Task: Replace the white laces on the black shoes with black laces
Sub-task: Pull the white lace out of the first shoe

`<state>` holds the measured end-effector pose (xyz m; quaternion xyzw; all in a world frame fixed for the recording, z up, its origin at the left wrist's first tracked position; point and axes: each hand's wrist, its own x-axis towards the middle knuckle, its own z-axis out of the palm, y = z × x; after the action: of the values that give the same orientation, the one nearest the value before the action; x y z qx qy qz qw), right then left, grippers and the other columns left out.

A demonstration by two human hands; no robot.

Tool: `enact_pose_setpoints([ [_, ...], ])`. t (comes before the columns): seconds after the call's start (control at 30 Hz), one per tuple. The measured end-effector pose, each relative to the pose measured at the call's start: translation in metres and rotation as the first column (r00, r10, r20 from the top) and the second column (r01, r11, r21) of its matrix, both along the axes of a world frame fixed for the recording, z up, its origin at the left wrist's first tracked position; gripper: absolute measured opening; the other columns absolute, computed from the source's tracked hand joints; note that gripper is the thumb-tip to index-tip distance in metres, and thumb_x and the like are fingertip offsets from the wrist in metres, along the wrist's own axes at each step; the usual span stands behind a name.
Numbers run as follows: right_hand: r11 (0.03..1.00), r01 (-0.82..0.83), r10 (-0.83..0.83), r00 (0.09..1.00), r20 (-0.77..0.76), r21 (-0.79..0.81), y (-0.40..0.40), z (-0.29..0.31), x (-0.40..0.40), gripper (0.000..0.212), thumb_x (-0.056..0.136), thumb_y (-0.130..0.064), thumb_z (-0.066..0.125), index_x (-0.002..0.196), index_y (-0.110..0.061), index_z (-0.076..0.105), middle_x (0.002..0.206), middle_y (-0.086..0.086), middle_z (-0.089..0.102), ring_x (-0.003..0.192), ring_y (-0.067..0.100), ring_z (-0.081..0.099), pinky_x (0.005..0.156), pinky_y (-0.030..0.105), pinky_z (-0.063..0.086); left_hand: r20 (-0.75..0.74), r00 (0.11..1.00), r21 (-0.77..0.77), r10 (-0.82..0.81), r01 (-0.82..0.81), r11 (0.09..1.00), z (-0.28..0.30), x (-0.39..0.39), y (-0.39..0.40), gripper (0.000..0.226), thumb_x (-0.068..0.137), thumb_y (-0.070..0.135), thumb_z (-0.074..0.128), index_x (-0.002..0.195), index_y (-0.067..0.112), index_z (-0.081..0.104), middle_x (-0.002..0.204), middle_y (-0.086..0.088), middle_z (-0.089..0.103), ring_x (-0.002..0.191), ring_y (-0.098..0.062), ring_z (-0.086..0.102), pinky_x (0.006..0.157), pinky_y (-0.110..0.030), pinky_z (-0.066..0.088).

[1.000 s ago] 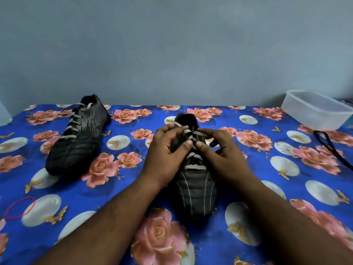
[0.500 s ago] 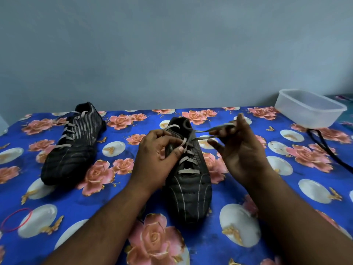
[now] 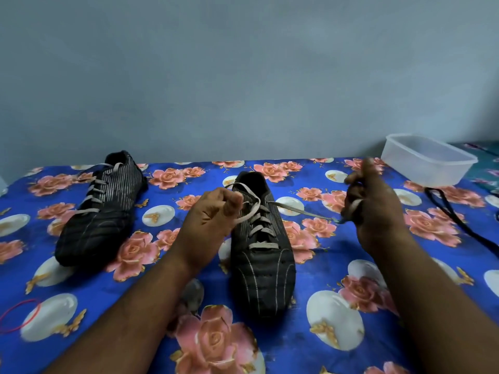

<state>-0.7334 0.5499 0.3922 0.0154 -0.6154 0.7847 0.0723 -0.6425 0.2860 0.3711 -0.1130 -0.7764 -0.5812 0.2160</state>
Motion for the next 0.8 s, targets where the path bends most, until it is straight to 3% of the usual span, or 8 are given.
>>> enact_pose_setpoints([
  [0.13, 0.786, 0.095, 0.009, 0.986, -0.165, 0.611, -0.01, -0.013, 0.002, 0.032, 0.093, -0.042, 0.069, 0.082, -0.012, 0.065, 0.061, -0.003, 0.057, 0.046, -0.001, 0.056, 0.057, 0.025, 0.041, -0.047, 0.997, 0.514, -0.068, 0.082, 0.854, 0.025, 0.011, -0.006, 0.059, 0.07, 0.078, 0.068, 0.056, 0.021, 0.063, 0.061, 0.007, 0.056, 0.067, -0.011, 0.057, 0.078, -0.024, 0.049],
  [0.27, 0.562, 0.047, 0.12, 0.983, -0.138, 0.826, -0.02, -0.025, 0.004, 0.023, 0.089, -0.05, 0.07, 0.085, -0.028, 0.066, 0.067, 0.001, 0.064, 0.061, 0.007, 0.065, 0.062, 0.031, 0.045, -0.166, 0.986, 0.815, -0.001, 0.138, 0.562, 0.048, 0.019, -0.027, 0.054, 0.09, 0.061, 0.052, 0.053, 0.023, 0.042, 0.045, 0.007, 0.032, 0.047, -0.013, 0.036, 0.066, -0.03, 0.048],
  [0.37, 0.506, 0.049, 0.102, 0.988, -0.116, 0.861, -0.017, -0.027, 0.001, 0.036, 0.084, -0.068, 0.06, 0.089, -0.034, 0.069, 0.078, -0.003, 0.064, 0.074, 0.009, 0.059, 0.069, 0.034, 0.047, -0.039, 0.992, 0.828, 0.117, -0.034, 0.56, 0.057, 0.019, -0.04, 0.06, 0.098, 0.063, 0.042, 0.056, 0.02, 0.042, 0.042, 0.005, 0.029, 0.043, -0.015, 0.029, 0.055, -0.027, 0.042],
  [0.43, 0.542, 0.031, 0.11, 0.988, -0.107, 0.84, -0.015, -0.024, 0.001, 0.046, 0.072, -0.08, 0.052, 0.086, -0.039, 0.069, 0.082, -0.003, 0.067, 0.077, 0.008, 0.06, 0.073, 0.034, 0.049, 0.094, 0.952, 0.654, 0.291, -0.279, 0.703, 0.051, 0.014, -0.046, 0.056, 0.099, 0.055, 0.052, 0.055, 0.02, 0.045, 0.044, 0.006, 0.036, 0.04, -0.013, 0.031, 0.051, -0.027, 0.039],
  [0.5, 0.535, 0.028, 0.126, 0.986, -0.112, 0.844, -0.014, -0.021, 0.002, 0.046, 0.066, -0.079, 0.055, 0.081, -0.039, 0.07, 0.078, -0.006, 0.063, 0.074, 0.006, 0.056, 0.066, 0.032, 0.045, 0.089, 0.861, 0.175, 0.501, -0.509, 0.843, 0.034, 0.006, -0.053, 0.052, 0.095, 0.048, 0.065, 0.056, 0.016, 0.051, 0.047, 0.005, 0.043, 0.043, -0.014, 0.037, 0.054, -0.029, 0.038],
  [0.57, 0.478, 0.042, 0.164, 0.977, -0.137, 0.877, -0.012, -0.02, 0.001, 0.045, 0.065, -0.075, 0.061, 0.076, -0.033, 0.073, 0.073, -0.006, 0.058, 0.07, 0.008, 0.052, 0.059, 0.031, 0.038, 0.023, 0.81, -0.158, 0.586, -0.576, 0.802, 0.016, -0.001, -0.057, 0.043, 0.089, 0.044, 0.073, 0.062, 0.013, 0.059, 0.054, 0.003, 0.052, 0.051, -0.015, 0.045, 0.058, -0.031, 0.04],
  [0.7, 0.442, 0.115, 0.163, 0.965, -0.206, 0.89, -0.005, -0.024, -0.005, 0.031, 0.077, -0.057, 0.075, 0.074, -0.026, 0.074, 0.07, -0.004, 0.059, 0.067, 0.013, 0.053, 0.058, 0.032, 0.039, -0.037, 0.712, -0.43, 0.701, -0.645, 0.632, -0.005, -0.009, -0.062, 0.024, 0.082, 0.028, 0.077, 0.071, 0.014, 0.06, 0.075, -0.005, 0.063, 0.073, -0.034, 0.06, 0.067, -0.04, 0.049],
  [0.8, 0.486, 0.191, 0.04, 0.97, -0.24, 0.853, 0.001, -0.026, -0.012, 0.029, 0.082, -0.05, 0.076, 0.083, -0.021, 0.076, 0.069, -0.003, 0.06, 0.066, 0.013, 0.055, 0.06, 0.032, 0.042, 0.074, 0.663, -0.576, 0.745, -0.581, 0.575, -0.011, -0.011, -0.07, 0.023, 0.081, 0.027, 0.078, 0.079, 0.016, 0.058, 0.084, -0.008, 0.069, 0.083, -0.033, 0.066, 0.073, -0.041, 0.053],
])
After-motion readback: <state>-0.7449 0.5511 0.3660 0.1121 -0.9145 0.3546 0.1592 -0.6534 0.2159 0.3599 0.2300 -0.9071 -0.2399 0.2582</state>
